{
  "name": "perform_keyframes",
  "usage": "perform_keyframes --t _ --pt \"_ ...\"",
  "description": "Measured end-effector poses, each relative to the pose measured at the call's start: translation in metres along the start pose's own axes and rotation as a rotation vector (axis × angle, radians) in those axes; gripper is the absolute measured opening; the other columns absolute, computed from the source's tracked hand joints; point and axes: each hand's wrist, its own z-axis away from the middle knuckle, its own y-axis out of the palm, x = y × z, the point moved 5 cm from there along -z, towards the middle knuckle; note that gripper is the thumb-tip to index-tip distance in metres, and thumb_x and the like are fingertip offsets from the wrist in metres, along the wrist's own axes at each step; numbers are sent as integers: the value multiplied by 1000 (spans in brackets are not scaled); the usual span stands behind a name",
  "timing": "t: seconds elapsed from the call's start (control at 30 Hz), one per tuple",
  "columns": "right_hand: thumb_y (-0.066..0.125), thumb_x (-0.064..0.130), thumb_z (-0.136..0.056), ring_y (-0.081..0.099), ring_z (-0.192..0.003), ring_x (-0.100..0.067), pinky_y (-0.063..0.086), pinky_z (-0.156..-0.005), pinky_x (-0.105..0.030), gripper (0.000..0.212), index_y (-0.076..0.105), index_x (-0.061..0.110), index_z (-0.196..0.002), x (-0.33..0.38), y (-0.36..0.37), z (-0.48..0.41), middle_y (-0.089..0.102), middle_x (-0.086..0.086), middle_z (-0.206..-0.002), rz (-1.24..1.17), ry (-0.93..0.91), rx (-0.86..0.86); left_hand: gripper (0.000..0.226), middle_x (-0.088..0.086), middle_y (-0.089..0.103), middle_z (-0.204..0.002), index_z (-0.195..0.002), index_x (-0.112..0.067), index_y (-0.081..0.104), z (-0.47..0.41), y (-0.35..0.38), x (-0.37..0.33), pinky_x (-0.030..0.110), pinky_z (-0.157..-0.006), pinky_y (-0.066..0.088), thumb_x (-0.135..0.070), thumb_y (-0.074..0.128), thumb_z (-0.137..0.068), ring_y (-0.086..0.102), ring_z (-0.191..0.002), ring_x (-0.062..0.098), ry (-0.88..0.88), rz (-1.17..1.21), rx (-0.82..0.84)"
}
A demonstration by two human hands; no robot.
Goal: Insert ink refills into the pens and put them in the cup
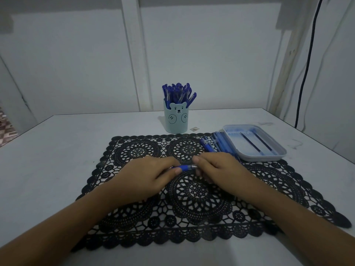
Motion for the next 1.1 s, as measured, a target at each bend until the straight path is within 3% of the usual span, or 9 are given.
perform_keyframes --t 0.1,0.23,0.37,0.43,0.53,0.7,0.87,1.03,1.1 --pt "55 34 -87 47 -60 -2 40 -59 -20 9 57 29 -80 -2 -1 -1 54 9 -67 -44 -20 16 46 -17 52 -64 -101 -36 52 0 0 2 14 -52 30 -61 18 -83 49 -67 -4 2 -30 -19" --pt "49 43 -88 46 -47 0 41 -53 -20 30 56 27 -63 -3 -5 -2 54 14 -49 9 34 -38 48 -21 48 -62 -101 -36 52 0 0 1 13 -50 28 -61 16 -82 47 -66 -10 8 -47 -42" --pt "61 31 -84 51 -57 1 43 -58 -14 6 60 27 -80 -3 -1 -2 58 12 -62 -108 36 50 48 -22 46 -61 -102 -37 52 1 0 1 13 -51 28 -61 15 -82 46 -63 -10 6 -65 -45" --pt "61 38 -82 48 -57 1 39 -56 -12 15 61 23 -81 -4 -2 -2 56 11 -65 -124 44 10 50 -21 47 -60 -101 -37 52 1 0 2 13 -49 28 -61 14 -81 47 -63 -9 8 -71 -54" --pt "47 48 -86 44 -45 1 35 -48 -11 36 60 22 -64 -3 -3 -3 52 11 -48 -30 84 -31 53 -20 46 -59 -101 -35 52 1 2 3 13 -49 26 -62 12 -79 46 -62 -10 11 -80 -56" --pt "61 30 -84 55 -60 -1 46 -64 -19 6 61 24 -85 -4 0 -2 60 9 -67 -164 87 50 55 -20 45 -59 -103 -36 53 1 4 5 13 -50 27 -63 11 -79 44 -57 -8 6 -92 -49" --pt "45 43 -91 47 -43 1 40 -52 -13 36 59 25 -64 -3 2 -2 56 13 -46 -34 129 40 43 -20 47 -60 -102 -36 53 1 2 6 13 -51 28 -59 22 -85 46 -59 -8 -15 -76 -42" --pt "57 22 -89 53 -50 2 44 -52 -13 10 61 20 -79 -3 2 -2 62 10 -57 -229 123 41 26 -13 53 -59 -99 -37 54 0 4 11 17 -50 29 -51 33 -92 50 -60 0 -66 -1 12" --pt "61 17 -86 55 -56 0 45 -54 -15 5 60 20 -82 -6 -3 -3 61 9 -60 -269 116 -11 30 -8 55 -59 -96 -37 55 0 2 15 18 -49 31 -53 31 -88 51 -57 6 -94 66 10"
